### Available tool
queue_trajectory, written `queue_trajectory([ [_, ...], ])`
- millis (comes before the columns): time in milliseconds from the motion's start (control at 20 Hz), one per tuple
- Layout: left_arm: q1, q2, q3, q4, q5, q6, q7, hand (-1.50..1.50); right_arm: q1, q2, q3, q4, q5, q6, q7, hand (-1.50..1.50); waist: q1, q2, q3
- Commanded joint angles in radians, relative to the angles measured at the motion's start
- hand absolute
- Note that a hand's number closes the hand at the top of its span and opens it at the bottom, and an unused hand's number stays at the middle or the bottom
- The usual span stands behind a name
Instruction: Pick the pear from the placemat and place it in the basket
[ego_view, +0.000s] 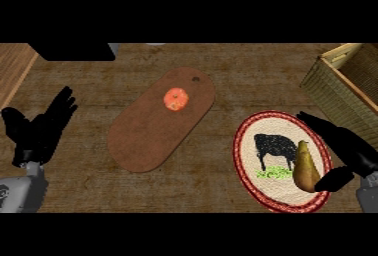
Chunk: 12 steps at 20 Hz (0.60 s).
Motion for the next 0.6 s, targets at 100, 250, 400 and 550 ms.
queue_trajectory([
  [100, -0.006, -0.061, -0.013, -0.013, -0.058, 0.019, 0.013, 0.0, -0.008, 0.038, -0.028, 0.029, 0.013, 0.021, -0.045, -1.5, -0.001, 0.0, 0.0],
  [250, -0.095, -0.04, 0.024, 0.056, -0.055, 0.014, 0.036, 0.0, 0.065, 0.042, -0.035, -0.036, -0.006, 0.03, -0.078, -1.5, -0.006, 0.0, 0.0],
  [400, 0.011, -0.039, 0.035, -0.011, -0.048, -0.021, 0.009, 0.0, 0.128, 0.039, -0.035, -0.082, 0.0, 0.036, -0.12, -1.5, -0.003, -0.001, 0.0],
  [550, -0.059, -0.071, 0.015, -0.005, -0.083, 0.012, 0.059, 0.0, 0.01, 0.031, -0.058, 0.039, 0.019, 0.062, -0.148, -1.5, -0.002, 0.0, 0.0],
])
